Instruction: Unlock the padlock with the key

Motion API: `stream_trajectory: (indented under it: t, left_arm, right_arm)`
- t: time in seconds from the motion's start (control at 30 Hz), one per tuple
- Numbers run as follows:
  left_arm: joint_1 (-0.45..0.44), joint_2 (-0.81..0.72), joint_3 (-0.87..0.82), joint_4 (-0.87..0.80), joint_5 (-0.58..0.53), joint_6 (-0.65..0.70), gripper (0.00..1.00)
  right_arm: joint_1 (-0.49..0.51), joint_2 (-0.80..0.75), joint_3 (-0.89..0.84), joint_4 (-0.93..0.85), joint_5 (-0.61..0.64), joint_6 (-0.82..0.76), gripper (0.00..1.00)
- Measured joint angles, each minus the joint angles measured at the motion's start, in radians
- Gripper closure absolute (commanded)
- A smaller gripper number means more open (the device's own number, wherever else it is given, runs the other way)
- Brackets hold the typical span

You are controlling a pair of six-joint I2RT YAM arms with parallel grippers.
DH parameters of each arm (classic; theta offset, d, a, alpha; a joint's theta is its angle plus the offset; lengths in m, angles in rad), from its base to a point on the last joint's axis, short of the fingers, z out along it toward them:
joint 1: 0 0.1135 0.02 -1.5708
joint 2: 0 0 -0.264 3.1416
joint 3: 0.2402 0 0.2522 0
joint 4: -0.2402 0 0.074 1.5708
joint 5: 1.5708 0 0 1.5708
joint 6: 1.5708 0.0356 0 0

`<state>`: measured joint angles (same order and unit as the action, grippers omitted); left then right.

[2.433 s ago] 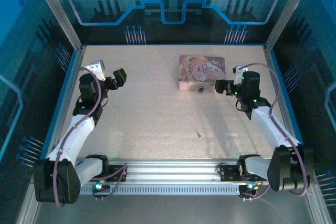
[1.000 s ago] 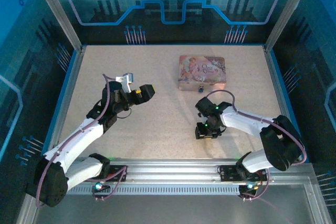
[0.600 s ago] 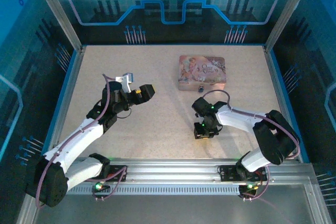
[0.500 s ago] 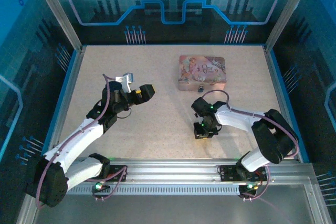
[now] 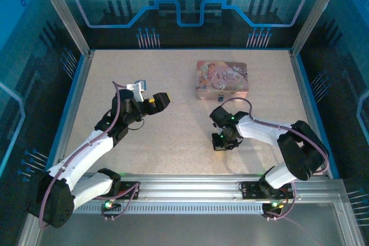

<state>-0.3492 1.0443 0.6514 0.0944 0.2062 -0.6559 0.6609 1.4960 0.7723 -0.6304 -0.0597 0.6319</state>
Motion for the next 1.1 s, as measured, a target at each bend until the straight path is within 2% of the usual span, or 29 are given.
stream_trajectory:
  t: [0.23,0.37,0.5,0.6,0.8,1.1]
  left_arm:
    - [0.0,-0.005,0.0,0.001,0.009,-0.005,0.01]
    - [0.0,-0.005,0.001,0.016,0.045,-0.04,0.05]
    - [-0.018,0.002,0.026,0.05,0.085,-0.084,0.09]
    - [-0.055,0.023,0.069,0.089,0.109,-0.114,0.12]
    - [-0.153,0.111,0.2,0.173,0.145,-0.149,0.19]
    - [-0.254,0.227,0.307,0.211,0.152,-0.153,0.33]
  right_arm:
    - [0.0,-0.141,-0.016,0.064,0.003,0.0,1.0]
    - [0.0,-0.251,-0.024,0.144,0.008,0.005,1.0]
    - [0.002,-0.399,-0.03,0.324,0.023,0.035,1.0]
    - [0.003,-0.448,-0.036,0.478,0.034,0.062,1.0]
    - [0.033,-0.446,-0.022,0.676,0.049,0.079,1.0]
    - [0.101,-0.415,0.06,0.777,0.052,0.061,1.0]
